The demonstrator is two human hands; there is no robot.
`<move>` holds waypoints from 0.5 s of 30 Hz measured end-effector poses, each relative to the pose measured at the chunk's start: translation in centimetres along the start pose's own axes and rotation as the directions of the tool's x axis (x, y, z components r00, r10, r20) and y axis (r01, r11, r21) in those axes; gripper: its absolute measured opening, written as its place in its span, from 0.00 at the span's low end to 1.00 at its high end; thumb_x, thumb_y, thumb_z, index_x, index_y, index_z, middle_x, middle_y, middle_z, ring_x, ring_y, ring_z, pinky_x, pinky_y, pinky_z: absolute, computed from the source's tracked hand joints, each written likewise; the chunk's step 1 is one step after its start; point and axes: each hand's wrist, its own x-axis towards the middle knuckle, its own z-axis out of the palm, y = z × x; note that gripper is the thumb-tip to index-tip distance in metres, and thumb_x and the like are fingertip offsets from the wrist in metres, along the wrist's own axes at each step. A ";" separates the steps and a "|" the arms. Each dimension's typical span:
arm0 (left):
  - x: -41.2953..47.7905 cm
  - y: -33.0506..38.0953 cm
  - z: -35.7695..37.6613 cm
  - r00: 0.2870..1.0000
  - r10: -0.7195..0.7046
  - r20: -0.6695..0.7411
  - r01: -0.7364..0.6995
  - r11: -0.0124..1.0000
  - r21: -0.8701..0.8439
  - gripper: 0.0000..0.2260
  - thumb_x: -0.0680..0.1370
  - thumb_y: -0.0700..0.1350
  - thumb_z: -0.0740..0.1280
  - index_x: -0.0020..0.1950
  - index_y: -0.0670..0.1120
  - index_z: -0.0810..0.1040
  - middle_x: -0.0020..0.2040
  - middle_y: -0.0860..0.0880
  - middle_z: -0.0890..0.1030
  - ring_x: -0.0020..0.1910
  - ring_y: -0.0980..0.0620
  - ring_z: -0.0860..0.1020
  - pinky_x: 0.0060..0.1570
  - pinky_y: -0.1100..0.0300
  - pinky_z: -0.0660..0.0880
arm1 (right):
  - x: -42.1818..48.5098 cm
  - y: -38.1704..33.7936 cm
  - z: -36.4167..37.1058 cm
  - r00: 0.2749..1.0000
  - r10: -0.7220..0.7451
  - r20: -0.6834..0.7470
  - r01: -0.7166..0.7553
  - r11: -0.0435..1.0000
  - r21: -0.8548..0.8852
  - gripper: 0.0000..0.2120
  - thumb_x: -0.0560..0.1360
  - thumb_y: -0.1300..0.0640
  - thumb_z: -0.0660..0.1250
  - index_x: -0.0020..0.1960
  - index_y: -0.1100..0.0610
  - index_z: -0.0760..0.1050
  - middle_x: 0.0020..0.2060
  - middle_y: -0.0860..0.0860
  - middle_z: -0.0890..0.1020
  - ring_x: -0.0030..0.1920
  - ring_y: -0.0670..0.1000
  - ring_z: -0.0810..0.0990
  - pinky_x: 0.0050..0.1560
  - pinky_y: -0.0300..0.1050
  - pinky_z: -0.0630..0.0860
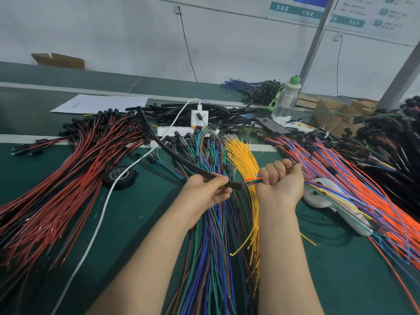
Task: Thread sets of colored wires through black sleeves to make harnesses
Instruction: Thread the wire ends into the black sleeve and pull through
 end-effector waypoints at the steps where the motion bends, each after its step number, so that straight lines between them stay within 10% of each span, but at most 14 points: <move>1: 0.0 0.0 -0.1 1.000 0.013 -0.008 -0.013 0.999 0.041 0.02 0.76 0.37 0.68 0.47 0.39 0.76 0.34 0.47 0.83 0.35 0.54 0.82 0.34 0.66 0.78 | 0.0 0.0 0.0 1.000 0.005 -0.009 -0.005 1.000 -0.009 0.21 0.84 0.50 0.49 0.34 0.55 0.65 0.19 0.46 0.59 0.17 0.44 0.54 0.18 0.36 0.50; 7: 0.2 0.0 -0.3 0.999 0.037 -0.028 -0.033 0.989 0.146 0.02 0.76 0.38 0.68 0.47 0.40 0.77 0.36 0.47 0.84 0.37 0.54 0.83 0.36 0.65 0.78 | 0.0 0.0 0.0 0.999 0.028 -0.036 -0.029 0.999 -0.035 0.22 0.84 0.50 0.49 0.34 0.56 0.65 0.19 0.46 0.60 0.17 0.44 0.55 0.17 0.36 0.51; 15: -0.1 0.3 -0.1 0.997 -0.064 0.048 0.073 0.972 -0.223 0.03 0.76 0.37 0.67 0.44 0.37 0.78 0.33 0.45 0.82 0.32 0.56 0.81 0.33 0.68 0.78 | -0.4 0.3 0.2 0.999 0.038 0.019 -0.040 0.993 0.111 0.22 0.84 0.49 0.49 0.33 0.55 0.64 0.19 0.46 0.60 0.17 0.44 0.54 0.18 0.36 0.50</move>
